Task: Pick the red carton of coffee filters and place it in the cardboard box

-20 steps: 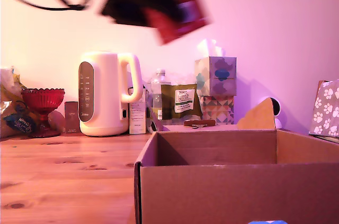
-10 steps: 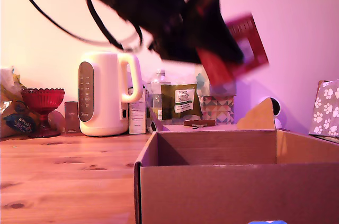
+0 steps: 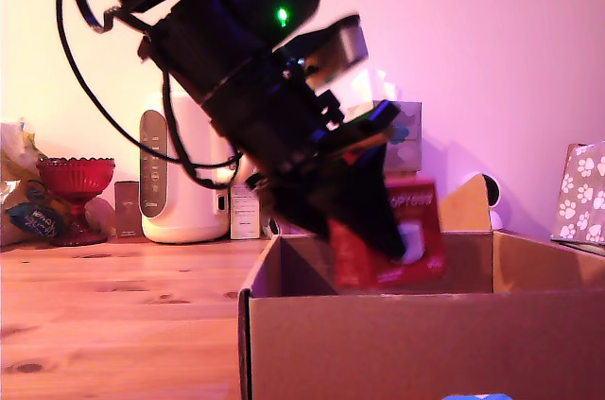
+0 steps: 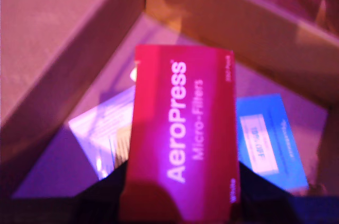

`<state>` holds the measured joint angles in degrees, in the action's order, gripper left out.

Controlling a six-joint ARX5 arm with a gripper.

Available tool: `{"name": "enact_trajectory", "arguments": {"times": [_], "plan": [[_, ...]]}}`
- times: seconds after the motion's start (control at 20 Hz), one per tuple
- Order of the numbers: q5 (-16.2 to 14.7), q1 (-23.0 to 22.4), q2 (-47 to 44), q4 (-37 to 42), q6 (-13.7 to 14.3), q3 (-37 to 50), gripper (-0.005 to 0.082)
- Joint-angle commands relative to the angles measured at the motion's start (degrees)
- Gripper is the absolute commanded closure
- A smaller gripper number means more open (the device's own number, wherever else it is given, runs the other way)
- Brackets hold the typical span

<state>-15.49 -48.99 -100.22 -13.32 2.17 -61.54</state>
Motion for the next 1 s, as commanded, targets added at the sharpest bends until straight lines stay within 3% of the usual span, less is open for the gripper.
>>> {"name": "enact_trajectory", "arguments": {"times": [0.0,0.15,0.25,0.4,0.45,0.55,0.65,0.75,0.95], "plan": [[-0.22,-0.15,-0.57,-0.87,-0.48,-1.49,0.0491],[-0.98,-0.2,-0.55,-4.28,-0.68,-4.24,0.0158],[-0.94,-0.31,-0.33,-9.92,-0.61,-7.52,0.0136],[-0.26,-0.28,1.01,-15.34,-0.02,-10.8,0.0295],[-0.04,-0.28,1.99,-16.17,0.0,-10.82,0.0406],[1.62,-0.24,4.35,-17.46,0.9,-10.8,0.0765],[3.37,-0.07,7.04,-17.09,1.36,-10.75,0.0794],[7.04,0.37,10.14,-14.36,1.33,-9.16,0.0793],[8.04,4.72,18.64,-4.0,1.03,1.11,0.0793]]}}
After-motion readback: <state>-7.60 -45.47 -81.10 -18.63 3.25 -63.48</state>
